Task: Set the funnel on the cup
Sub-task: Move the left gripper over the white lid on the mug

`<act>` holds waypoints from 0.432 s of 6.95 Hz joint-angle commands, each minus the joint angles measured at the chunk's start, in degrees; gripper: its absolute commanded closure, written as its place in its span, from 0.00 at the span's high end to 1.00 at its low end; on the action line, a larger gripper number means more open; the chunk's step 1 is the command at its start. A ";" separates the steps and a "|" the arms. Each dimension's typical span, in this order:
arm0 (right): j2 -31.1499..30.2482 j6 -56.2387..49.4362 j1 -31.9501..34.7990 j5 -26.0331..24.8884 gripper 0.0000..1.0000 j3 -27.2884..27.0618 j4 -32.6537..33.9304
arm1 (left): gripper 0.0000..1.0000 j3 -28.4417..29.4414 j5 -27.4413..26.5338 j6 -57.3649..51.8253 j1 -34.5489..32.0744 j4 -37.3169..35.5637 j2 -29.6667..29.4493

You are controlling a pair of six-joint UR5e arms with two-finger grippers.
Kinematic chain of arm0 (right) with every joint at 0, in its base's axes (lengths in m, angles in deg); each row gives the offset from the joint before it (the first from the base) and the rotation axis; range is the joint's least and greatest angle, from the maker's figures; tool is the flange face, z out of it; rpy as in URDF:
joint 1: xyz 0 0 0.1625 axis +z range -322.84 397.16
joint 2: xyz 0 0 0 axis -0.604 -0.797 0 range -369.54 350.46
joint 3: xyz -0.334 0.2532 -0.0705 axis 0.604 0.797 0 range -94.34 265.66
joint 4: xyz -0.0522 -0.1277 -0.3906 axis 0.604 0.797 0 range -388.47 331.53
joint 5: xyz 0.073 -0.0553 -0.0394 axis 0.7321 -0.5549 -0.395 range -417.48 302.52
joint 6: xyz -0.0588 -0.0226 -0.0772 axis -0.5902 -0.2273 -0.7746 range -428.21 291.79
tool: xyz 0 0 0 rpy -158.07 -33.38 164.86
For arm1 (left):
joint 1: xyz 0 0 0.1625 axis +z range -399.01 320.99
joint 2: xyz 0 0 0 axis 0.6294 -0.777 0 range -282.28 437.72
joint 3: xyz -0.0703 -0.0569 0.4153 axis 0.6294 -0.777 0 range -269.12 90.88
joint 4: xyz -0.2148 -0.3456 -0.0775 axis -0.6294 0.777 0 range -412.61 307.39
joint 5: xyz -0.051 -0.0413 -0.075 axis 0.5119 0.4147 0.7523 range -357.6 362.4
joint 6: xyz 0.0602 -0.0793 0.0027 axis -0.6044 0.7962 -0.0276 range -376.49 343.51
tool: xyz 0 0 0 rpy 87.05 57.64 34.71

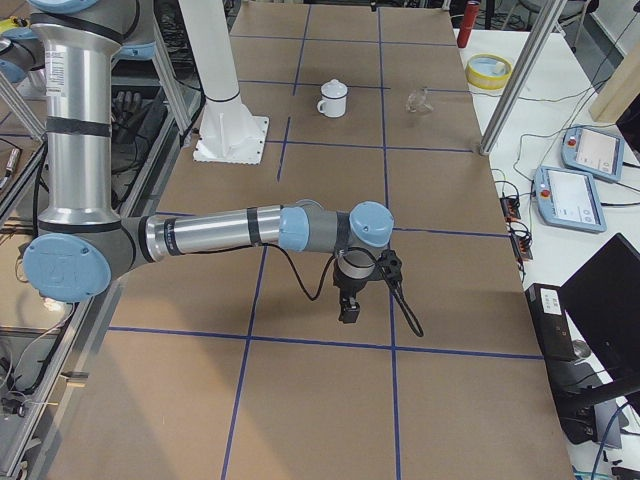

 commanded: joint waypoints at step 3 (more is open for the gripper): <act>0.00 0.00 0.00 0.00 1.00 -0.04 0.00 | 1.00 -6.37 -12.11 30.38 23.87 -8.18 -8.12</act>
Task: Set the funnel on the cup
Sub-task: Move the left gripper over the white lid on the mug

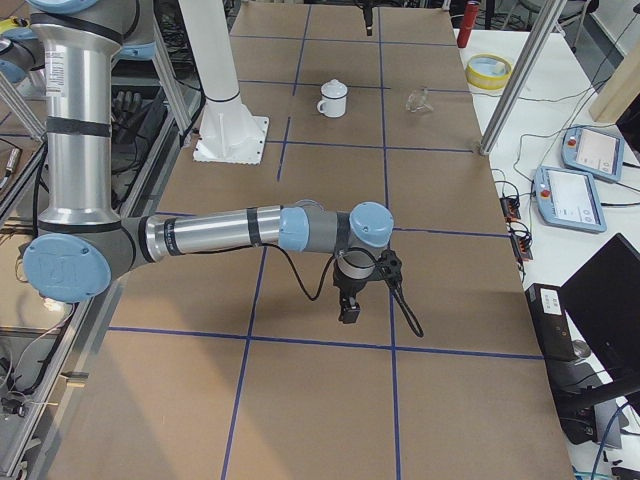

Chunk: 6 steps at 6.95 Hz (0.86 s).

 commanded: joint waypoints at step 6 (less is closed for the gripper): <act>0.00 0.00 0.00 0.00 1.00 -0.04 0.00 | 0.90 2.88 -12.87 13.92 16.95 -13.11 -10.58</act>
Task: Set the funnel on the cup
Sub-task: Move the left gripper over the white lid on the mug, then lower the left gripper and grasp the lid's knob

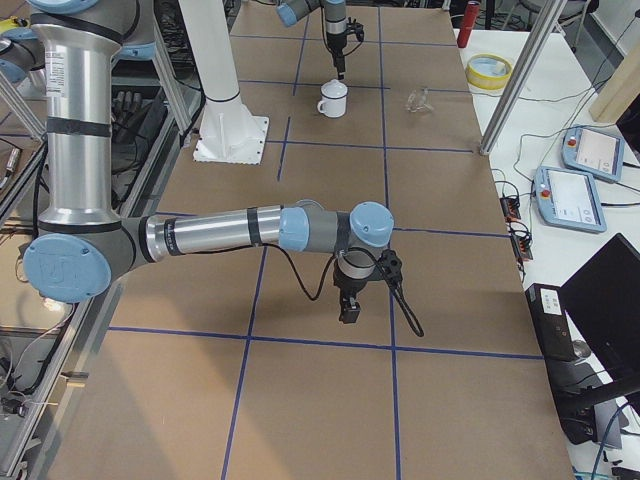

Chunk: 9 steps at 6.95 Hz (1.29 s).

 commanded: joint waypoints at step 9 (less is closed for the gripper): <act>0.08 0.00 0.00 0.00 1.00 -0.02 0.00 | 0.09 0.57 0.28 0.04 1.70 1.65 -0.45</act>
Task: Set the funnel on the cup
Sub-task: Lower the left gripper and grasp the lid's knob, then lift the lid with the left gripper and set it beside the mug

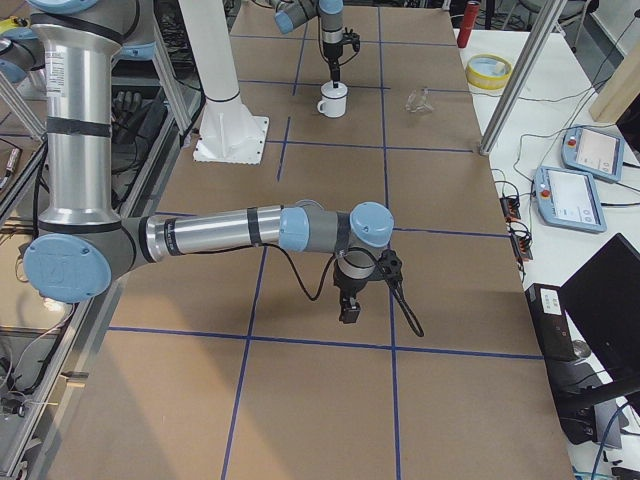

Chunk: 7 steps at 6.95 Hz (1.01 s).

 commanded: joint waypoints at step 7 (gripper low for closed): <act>-0.08 0.00 0.00 0.00 1.00 -0.07 0.00 | 0.00 -18.39 5.54 -18.22 -13.31 -10.19 5.85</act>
